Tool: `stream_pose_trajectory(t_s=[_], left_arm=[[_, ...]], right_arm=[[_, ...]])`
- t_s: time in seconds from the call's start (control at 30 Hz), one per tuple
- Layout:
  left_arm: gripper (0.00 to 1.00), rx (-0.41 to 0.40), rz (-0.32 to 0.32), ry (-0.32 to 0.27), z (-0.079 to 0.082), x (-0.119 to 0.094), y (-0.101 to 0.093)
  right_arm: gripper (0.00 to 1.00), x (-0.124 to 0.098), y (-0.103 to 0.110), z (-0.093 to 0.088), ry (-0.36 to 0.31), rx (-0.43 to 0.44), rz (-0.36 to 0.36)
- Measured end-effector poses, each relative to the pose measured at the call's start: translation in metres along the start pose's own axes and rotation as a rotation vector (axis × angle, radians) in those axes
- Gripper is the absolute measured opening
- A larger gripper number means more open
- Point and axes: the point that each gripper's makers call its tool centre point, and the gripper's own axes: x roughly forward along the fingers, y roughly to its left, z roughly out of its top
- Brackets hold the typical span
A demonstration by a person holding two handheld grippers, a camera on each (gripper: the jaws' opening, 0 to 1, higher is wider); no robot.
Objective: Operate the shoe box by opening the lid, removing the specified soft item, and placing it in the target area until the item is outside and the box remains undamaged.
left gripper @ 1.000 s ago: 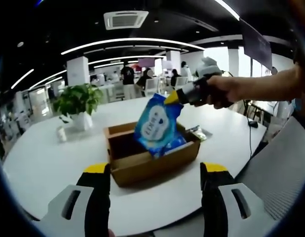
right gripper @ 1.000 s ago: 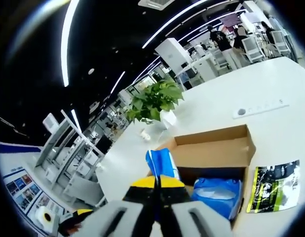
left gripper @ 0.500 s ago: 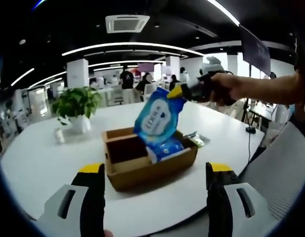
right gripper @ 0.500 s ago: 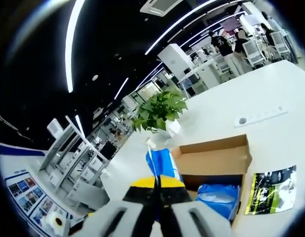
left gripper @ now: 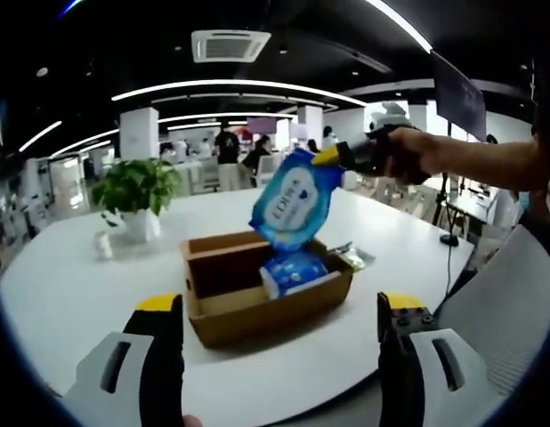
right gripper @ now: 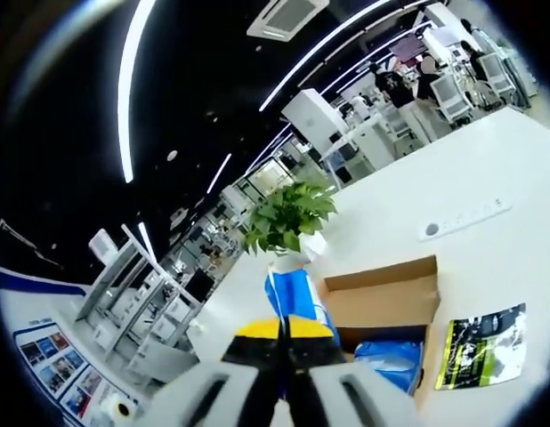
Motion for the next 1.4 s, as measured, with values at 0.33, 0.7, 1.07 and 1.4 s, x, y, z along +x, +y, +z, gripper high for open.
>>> stream_pose_trajectory(t_s=[0.33,0.7,1.07,1.4], left_arm=[[0.99,0.003,0.002,-0.007,0.002,-0.001,-0.001],[1.00,-0.006,-0.001,0.001,0.000,0.000,-0.001],[0.99,-0.007,-0.002,0.011,-0.002,0.000,-0.001],[0.99,0.002,-0.016,0.027,-0.004,0.002,-0.003]], right_arm=[[0.00,-0.018,-0.006,0.019,-0.049,0.010,-0.012],[0.00,-0.041,-0.022,0.035,-0.093,0.014,-0.044],[0.00,-0.063,-0.041,0.047,-0.138,0.032,-0.079],[0.00,-0.081,-0.057,0.061,-0.186,0.041,-0.120]])
